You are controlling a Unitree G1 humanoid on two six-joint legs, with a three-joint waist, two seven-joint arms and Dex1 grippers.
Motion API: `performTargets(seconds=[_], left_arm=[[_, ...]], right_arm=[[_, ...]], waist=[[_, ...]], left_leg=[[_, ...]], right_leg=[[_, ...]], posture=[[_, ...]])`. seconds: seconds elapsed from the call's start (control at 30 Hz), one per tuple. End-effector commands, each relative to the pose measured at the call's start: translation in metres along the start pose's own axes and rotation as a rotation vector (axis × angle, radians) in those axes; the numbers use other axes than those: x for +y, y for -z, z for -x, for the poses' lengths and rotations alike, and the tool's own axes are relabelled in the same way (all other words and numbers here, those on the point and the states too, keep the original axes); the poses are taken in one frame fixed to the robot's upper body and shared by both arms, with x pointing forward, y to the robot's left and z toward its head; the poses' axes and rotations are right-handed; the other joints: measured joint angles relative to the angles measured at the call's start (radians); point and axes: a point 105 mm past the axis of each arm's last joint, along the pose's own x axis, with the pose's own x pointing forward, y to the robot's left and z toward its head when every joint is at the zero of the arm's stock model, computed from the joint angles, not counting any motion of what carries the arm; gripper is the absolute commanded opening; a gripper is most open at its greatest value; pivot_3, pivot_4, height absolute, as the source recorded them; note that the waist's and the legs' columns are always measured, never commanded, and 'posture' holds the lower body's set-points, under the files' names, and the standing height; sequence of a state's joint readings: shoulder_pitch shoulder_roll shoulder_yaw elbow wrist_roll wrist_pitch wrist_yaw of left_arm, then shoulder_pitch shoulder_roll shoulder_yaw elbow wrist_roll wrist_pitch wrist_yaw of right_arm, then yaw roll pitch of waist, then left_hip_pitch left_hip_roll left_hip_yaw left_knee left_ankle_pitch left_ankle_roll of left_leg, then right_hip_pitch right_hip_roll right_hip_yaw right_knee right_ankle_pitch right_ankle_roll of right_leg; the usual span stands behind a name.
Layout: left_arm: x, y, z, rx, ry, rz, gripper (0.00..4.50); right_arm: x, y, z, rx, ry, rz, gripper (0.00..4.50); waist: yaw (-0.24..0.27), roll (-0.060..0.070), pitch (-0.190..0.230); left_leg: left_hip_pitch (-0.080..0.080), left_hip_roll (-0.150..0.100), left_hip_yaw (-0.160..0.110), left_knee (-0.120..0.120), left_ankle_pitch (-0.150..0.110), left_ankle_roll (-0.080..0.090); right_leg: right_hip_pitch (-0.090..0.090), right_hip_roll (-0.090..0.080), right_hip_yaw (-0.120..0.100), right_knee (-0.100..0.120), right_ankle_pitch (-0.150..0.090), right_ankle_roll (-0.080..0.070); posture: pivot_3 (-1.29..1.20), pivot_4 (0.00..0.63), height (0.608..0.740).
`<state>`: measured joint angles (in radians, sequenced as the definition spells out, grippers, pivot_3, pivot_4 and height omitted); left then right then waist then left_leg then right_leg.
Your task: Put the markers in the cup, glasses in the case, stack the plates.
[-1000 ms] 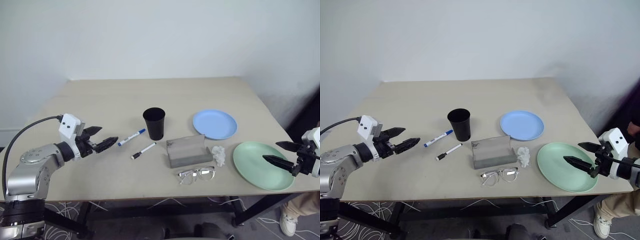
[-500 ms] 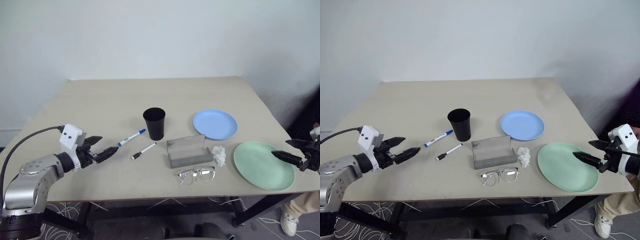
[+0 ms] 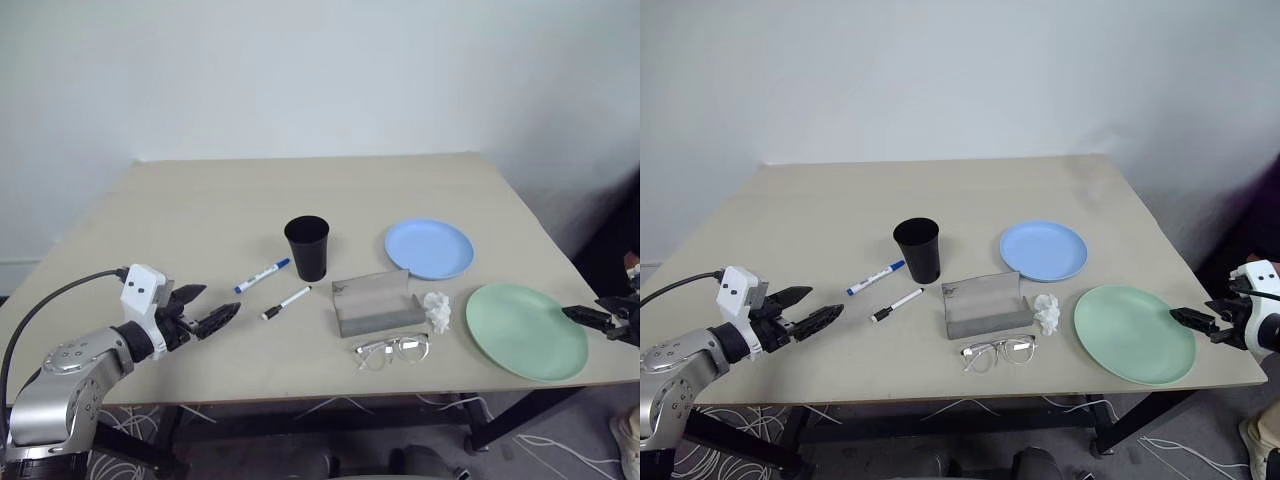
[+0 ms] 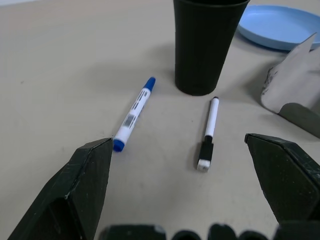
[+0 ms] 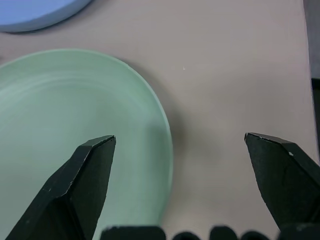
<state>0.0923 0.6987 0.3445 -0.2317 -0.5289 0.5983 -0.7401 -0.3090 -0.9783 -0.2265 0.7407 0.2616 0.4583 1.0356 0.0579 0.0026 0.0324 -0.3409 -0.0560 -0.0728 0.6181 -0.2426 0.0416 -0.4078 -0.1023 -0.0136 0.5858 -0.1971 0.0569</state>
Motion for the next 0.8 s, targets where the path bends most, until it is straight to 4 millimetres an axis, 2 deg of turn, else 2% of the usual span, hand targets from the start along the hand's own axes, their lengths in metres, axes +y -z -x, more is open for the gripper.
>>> performTargets(seconds=[0.03,0.33,0.37,0.43,0.73,0.8], left_arm=[[0.000,-0.017,0.003,-0.062,-0.010,-0.033,4.47],[0.000,-0.015,0.000,-0.065,-0.004,-0.025,4.47],[0.000,-0.015,0.000,-0.065,-0.004,-0.025,4.49],[0.000,-0.014,-0.001,-0.066,-0.002,-0.024,4.50],[-0.001,-0.013,-0.003,-0.069,0.004,-0.022,4.50],[-0.002,-0.013,-0.004,-0.071,0.004,-0.021,4.50]], right_arm=[[-0.004,0.008,0.002,0.014,0.015,-0.040,4.50],[0.007,0.027,-0.003,0.047,-0.015,-0.103,4.50],[0.009,0.028,-0.003,0.047,-0.020,-0.108,4.31],[0.012,0.028,-0.004,0.046,-0.026,-0.116,3.89],[0.023,0.021,-0.009,0.036,-0.036,-0.183,0.65],[0.025,0.016,-0.009,0.020,-0.042,-0.220,0.04]], waist=[[0.000,0.000,0.000],[-0.002,0.001,0.000],[-0.002,0.001,0.000],[-0.002,0.001,0.000],[-0.007,0.005,0.000],[-0.007,0.005,0.000]], left_leg=[[0.000,0.000,0.001,0.001,0.000,0.000],[-0.001,0.004,0.005,0.004,-0.002,0.003],[-0.001,0.005,0.006,0.004,-0.002,0.003],[-0.001,0.006,0.006,0.005,-0.002,0.003],[-0.003,0.017,0.013,0.007,-0.003,0.002],[-0.003,0.018,0.014,0.008,-0.003,0.002]], right_leg=[[0.000,0.000,0.000,0.000,0.000,0.000],[0.001,-0.001,0.001,-0.001,0.000,0.000],[0.001,-0.001,0.001,-0.002,0.000,0.000],[0.001,0.000,0.000,-0.002,0.000,0.000],[0.000,0.001,-0.009,-0.010,0.000,0.000],[0.001,0.001,-0.009,-0.011,0.000,0.000]], posture=[[0.00,0.000,0.727],[0.00,0.000,0.727],[0.00,0.000,0.727],[0.00,0.000,0.727],[0.00,0.000,0.727],[0.00,0.000,0.727]])
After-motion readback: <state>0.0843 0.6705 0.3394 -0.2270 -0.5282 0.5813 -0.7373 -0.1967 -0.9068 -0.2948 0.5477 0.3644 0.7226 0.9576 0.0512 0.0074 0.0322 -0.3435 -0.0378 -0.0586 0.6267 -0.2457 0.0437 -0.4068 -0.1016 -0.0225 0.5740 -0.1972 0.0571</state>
